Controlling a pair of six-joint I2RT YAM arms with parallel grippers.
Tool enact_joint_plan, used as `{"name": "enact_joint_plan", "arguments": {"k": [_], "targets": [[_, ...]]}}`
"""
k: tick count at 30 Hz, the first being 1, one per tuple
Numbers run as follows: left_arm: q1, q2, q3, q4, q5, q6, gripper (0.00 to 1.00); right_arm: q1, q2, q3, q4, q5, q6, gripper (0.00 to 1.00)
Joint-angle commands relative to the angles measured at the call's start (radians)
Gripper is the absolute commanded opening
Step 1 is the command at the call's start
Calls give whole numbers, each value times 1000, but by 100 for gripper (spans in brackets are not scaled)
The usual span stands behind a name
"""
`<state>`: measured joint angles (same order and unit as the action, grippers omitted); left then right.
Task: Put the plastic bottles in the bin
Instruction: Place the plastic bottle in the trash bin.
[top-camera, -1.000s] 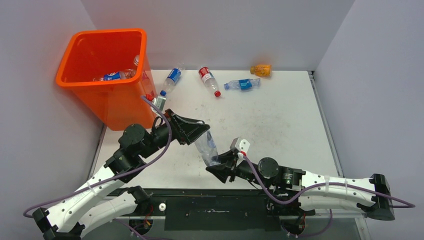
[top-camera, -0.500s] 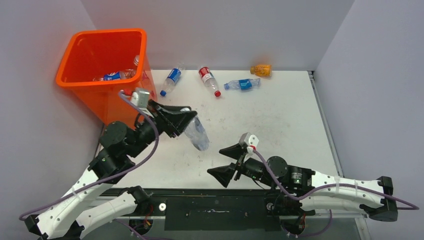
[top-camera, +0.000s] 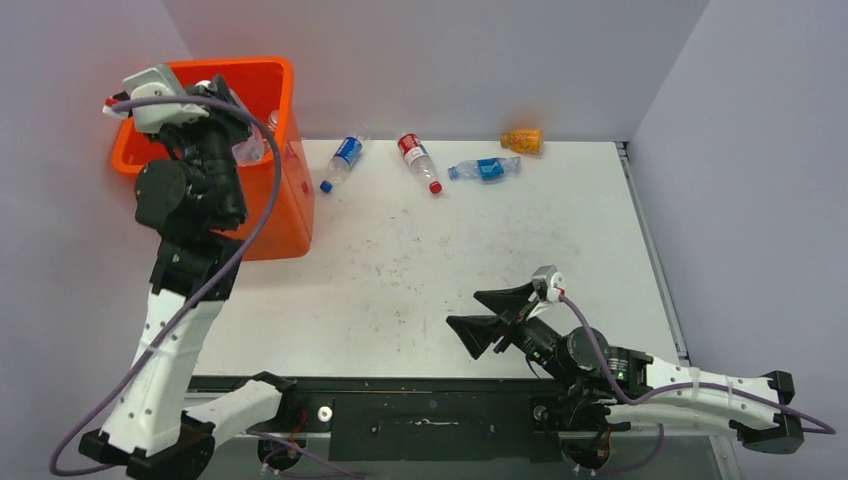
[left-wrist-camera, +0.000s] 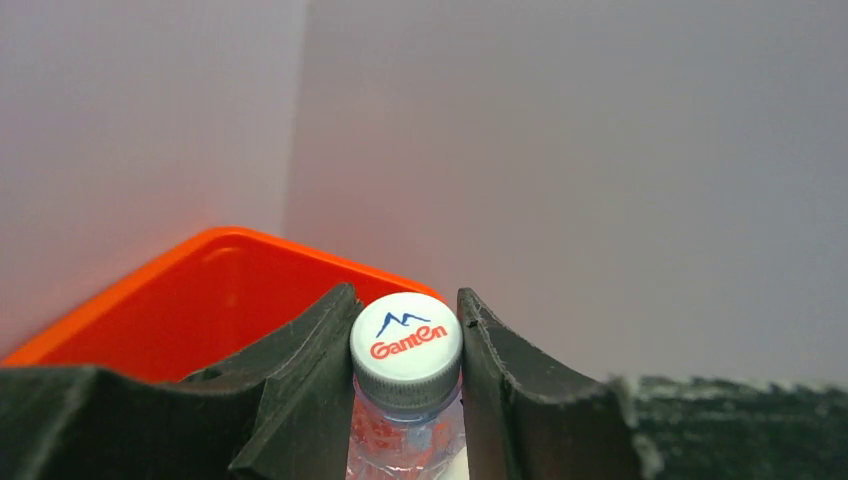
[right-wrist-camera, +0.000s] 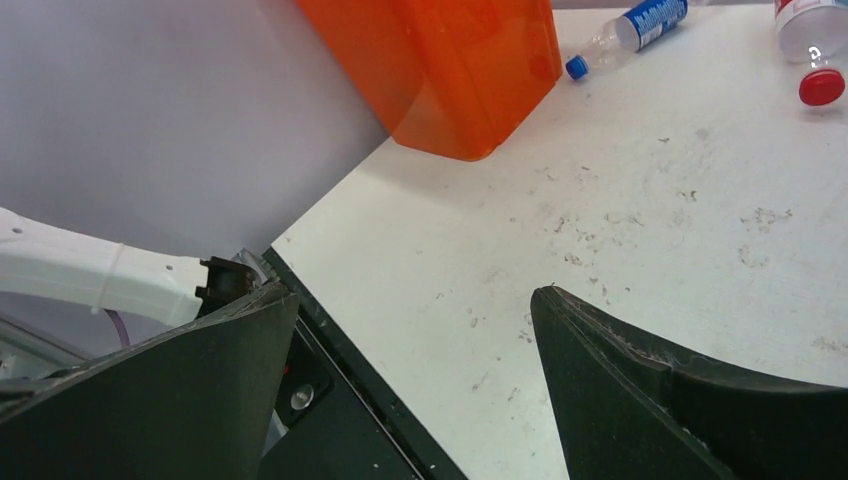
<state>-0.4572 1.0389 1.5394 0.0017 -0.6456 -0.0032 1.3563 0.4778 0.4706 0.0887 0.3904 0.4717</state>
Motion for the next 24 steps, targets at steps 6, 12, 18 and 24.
{"name": "enact_joint_plan", "arguments": {"k": [6, 12, 18, 24], "targets": [[233, 193, -15, 559, -172, 136, 0, 5, 88, -36, 39, 34, 45, 90], [287, 327, -42, 743, -153, 154, 0, 0, 130, -59, 67, 89, 74, 90], [303, 384, -26, 718, -132, 106, 46, -12, 153, -48, 91, 112, 31, 90], [278, 324, -7, 712, -107, 116, 98, -20, 182, -27, 69, 118, 7, 90]]}}
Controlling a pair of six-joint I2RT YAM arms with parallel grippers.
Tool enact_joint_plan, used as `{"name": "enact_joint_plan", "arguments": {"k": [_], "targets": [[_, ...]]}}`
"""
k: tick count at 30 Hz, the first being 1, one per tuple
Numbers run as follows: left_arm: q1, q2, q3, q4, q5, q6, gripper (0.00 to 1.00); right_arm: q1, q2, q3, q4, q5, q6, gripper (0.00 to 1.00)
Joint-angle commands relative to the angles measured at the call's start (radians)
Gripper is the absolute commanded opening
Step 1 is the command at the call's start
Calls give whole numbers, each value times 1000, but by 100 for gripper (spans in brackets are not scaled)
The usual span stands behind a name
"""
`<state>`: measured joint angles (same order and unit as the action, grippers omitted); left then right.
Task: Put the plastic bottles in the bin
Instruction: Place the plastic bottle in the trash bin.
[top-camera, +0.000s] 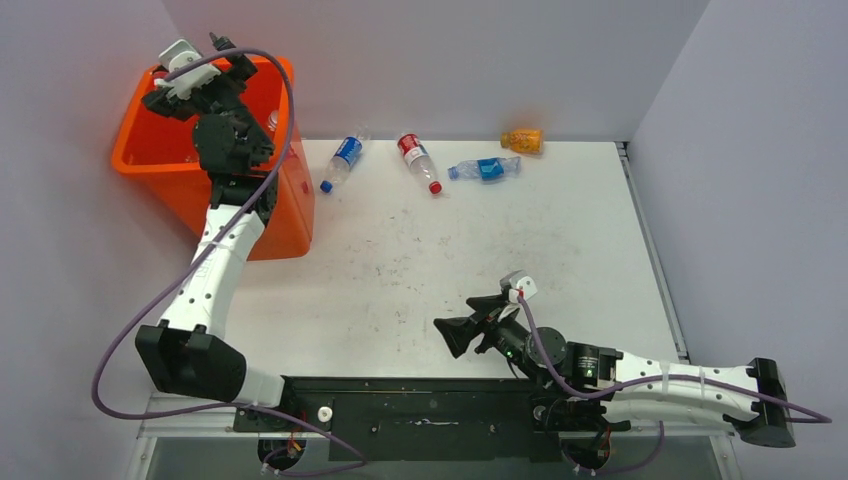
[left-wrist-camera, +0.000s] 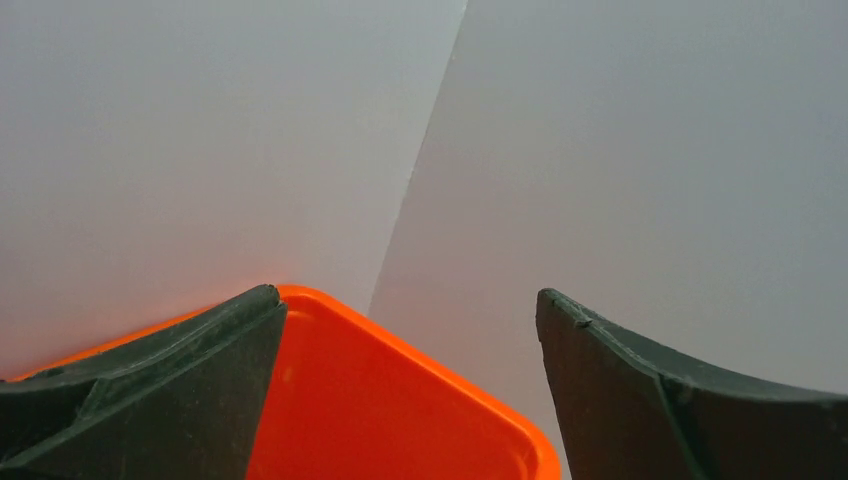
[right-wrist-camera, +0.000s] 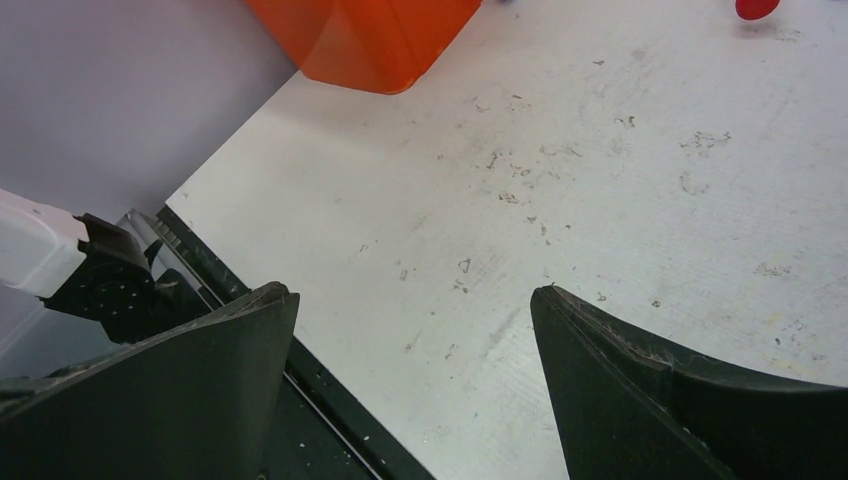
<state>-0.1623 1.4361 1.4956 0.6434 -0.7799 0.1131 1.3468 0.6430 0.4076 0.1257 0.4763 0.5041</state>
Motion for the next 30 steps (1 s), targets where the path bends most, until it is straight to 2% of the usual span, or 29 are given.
{"name": "enact_joint_plan", "arguments": {"k": [1, 4, 8, 12, 15, 20, 22, 26, 30], "targets": [[-29, -93, 35, 69, 32, 1, 96, -11, 19, 38, 31, 35, -26, 90], [-88, -176, 16, 42, 58, -7, 96, -12, 22, 50, 26, 68, -28, 90], [-237, -302, -48, -75, 140, -43, 96, -18, 27, 94, -10, 165, -32, 90], [-414, -404, -109, -329, 259, -122, 96, -56, 86, 177, -74, 249, -35, 90], [-504, -454, -152, -538, 358, -184, 96, -153, 165, 245, -117, 209, -9, 90], [-544, -517, -239, -872, 604, -270, 96, -387, 290, 298, -93, -3, 54, 90], [-544, -546, -287, -952, 672, -272, 96, -446, 340, 303, -66, -16, 79, 90], [-543, -624, -427, -1017, 697, -277, 96, -535, 442, 302, 17, 49, 110, 90], [-542, -733, -613, -963, 673, -289, 96, -662, 516, 288, 120, -29, 134, 90]]}}
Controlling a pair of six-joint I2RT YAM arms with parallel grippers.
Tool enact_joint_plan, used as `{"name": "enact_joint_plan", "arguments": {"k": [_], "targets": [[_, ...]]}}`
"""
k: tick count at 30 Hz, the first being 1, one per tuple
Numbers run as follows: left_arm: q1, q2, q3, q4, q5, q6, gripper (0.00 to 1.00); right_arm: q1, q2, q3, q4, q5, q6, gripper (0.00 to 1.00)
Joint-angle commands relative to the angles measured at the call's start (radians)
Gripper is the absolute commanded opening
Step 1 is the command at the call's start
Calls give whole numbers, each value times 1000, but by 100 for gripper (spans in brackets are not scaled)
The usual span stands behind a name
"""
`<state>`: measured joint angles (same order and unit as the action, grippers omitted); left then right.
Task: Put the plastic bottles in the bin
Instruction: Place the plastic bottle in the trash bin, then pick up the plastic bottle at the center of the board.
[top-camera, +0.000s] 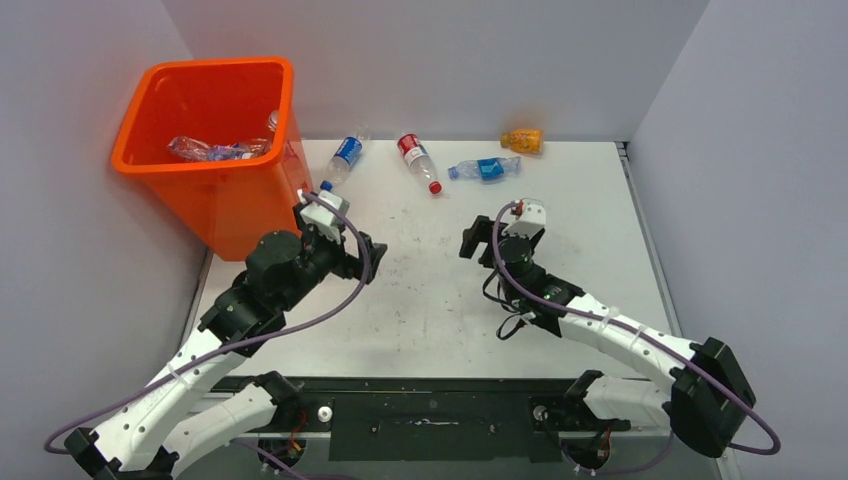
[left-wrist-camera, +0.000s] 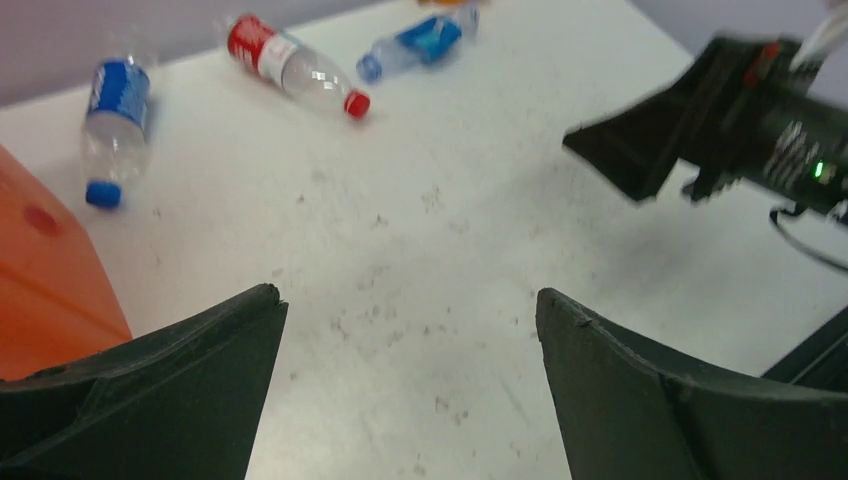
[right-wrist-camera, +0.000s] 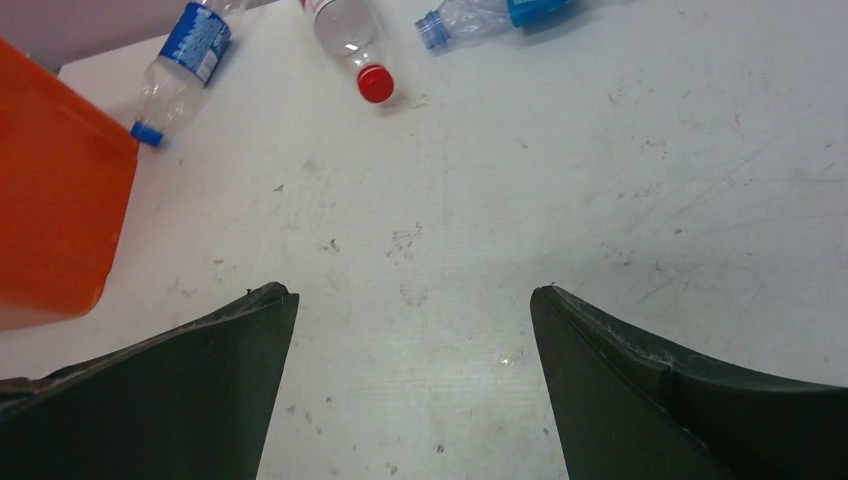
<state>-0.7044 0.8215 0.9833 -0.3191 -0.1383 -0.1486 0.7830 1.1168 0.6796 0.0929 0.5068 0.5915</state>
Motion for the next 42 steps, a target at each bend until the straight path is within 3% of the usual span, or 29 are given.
{"name": "enact_joint_plan", "arguments": {"k": [1, 7, 14, 20, 26, 35, 42], "targets": [[0, -142, -147, 27, 27, -32, 96, -134, 59, 8, 186, -89, 55, 90], [2, -268, -347, 135, -2, -39, 96, -307, 269, 32, 343, -202, 103, 92], [5, -297, -360, 105, -123, -65, 96, -416, 585, 193, 440, -309, 143, 93], [4, -306, -363, 106, -144, -65, 96, -378, 798, 372, 552, -437, 137, 94], [2, -297, -368, 110, -134, -63, 96, -337, 989, 593, 485, -486, 38, 95], [1, -289, -371, 112, -134, -55, 96, -330, 1160, 751, 465, -551, -13, 99], [2, -282, -371, 111, -142, -45, 96, -330, 1242, 846, 456, -566, -46, 90]]}}
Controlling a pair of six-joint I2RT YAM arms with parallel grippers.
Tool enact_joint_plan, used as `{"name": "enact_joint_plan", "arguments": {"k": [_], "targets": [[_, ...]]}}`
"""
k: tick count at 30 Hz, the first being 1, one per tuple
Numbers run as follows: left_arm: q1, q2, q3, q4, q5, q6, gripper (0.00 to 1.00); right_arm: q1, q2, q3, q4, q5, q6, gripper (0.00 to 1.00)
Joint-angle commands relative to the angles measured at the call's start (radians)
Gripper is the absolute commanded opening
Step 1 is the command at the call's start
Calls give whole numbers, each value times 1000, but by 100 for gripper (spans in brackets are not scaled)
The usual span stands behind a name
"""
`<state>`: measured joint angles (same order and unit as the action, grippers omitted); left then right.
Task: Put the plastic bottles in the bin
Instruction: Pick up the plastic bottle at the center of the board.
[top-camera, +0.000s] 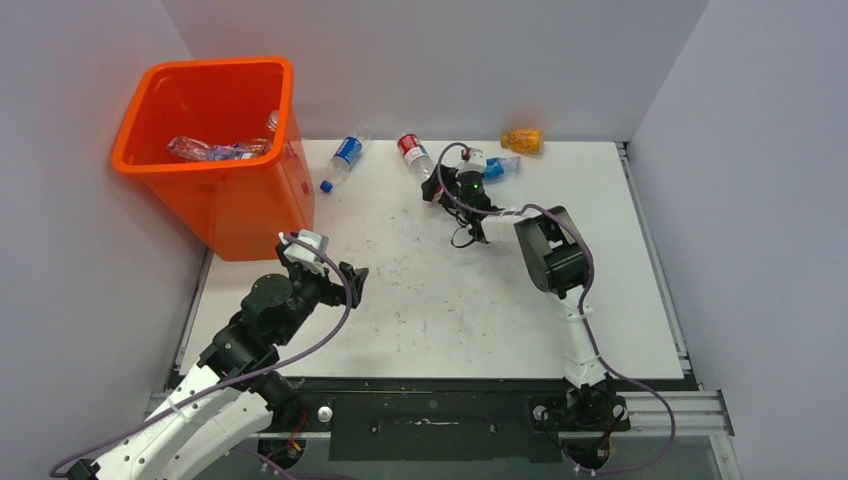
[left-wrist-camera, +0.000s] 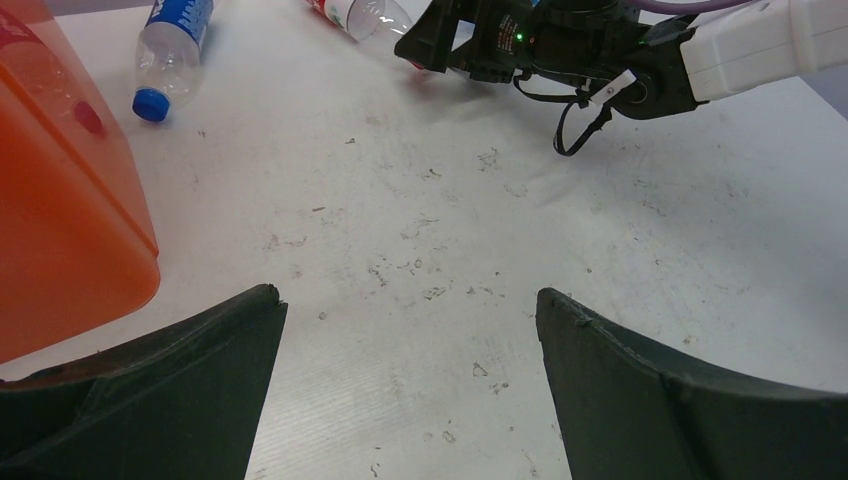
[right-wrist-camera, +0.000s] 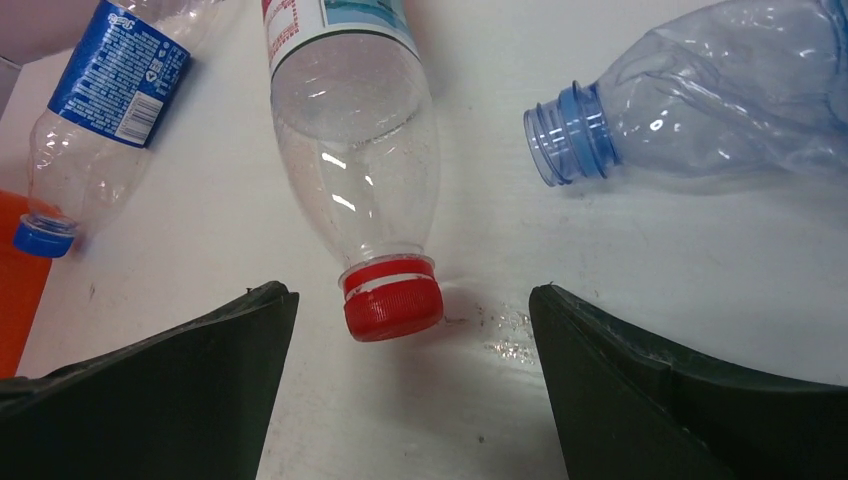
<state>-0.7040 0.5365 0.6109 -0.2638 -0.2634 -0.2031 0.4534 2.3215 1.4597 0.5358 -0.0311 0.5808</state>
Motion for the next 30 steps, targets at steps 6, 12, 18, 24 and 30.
{"name": "enact_joint_plan", "arguments": {"k": [6, 12, 18, 24, 30], "targets": [[1, 7, 3, 50, -25, 17, 96, 0, 83, 106, 7, -41, -44, 73], [2, 3, 0, 49, -34, 22, 96, 1, 105, 135, 7, -69, -57, 42], [2, -13, 4, 43, -53, 25, 96, 11, 11, 46, 47, -97, -54, 8], [4, -76, -13, 79, -72, 43, 96, 57, -292, -188, 67, -115, -30, 5], [4, -198, -104, 235, -51, 168, 96, 190, -679, -415, -187, -122, -26, 5]]}}
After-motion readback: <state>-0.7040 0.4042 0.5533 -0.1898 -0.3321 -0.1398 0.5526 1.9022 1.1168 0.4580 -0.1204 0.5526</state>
